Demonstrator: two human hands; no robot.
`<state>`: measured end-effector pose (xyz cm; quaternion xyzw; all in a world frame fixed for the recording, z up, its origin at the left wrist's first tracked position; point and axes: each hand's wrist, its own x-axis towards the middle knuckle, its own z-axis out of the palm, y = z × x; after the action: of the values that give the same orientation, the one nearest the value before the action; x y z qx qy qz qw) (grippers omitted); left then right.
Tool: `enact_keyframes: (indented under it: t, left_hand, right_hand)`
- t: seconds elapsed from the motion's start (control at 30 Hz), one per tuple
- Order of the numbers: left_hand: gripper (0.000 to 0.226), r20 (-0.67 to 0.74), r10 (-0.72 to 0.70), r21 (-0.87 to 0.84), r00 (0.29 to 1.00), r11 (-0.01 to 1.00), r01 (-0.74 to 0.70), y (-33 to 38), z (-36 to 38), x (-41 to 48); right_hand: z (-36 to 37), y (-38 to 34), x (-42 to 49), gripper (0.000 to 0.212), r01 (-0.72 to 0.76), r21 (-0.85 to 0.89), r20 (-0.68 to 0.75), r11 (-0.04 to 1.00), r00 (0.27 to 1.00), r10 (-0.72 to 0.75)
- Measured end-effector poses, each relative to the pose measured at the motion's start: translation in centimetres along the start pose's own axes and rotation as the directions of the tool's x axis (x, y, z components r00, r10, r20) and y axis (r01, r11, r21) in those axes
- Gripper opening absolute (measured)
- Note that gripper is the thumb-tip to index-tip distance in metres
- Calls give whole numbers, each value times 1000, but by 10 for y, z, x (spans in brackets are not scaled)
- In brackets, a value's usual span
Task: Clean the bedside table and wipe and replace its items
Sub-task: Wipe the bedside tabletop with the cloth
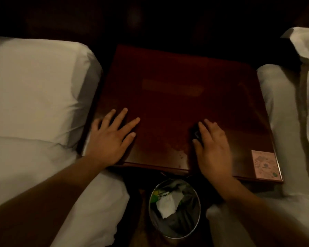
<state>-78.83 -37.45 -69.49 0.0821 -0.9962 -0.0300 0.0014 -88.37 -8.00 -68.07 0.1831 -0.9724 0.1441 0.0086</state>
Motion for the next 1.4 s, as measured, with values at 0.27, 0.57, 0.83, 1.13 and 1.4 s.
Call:
enact_keyframes:
  t: [0.27, 0.57, 0.83, 1.13, 1.4]
  left_hand:
    - [61, -102, -137, -194, 985, 974, 115, -9, 1, -7]
    - [61, -66, -127, -171, 990, 979, 115, -5, -3, -10]
    - [61, -84, -137, -175, 987, 977, 120, -11, 0, -5]
    - [67, 59, -127, -372, 990, 918, 140, -11, -11, -21]
    - [63, 59, -272, -491, 960, 830, 265, -47, -57, -129]
  right_hand:
    - [35, -112, 33, 44, 400, 200, 41, 894, 909, -416]
    - [-2, -74, 86, 37, 33, 535, -61, 844, 998, 0]
    - [52, -95, 35, 56, 415, 40, 76, 909, 906, -417]
    - [30, -109, -64, 59, 432, 68, 198, 899, 878, -436]
    - [-18, -164, -52, 40, 86, 498, 339, 863, 897, -285]
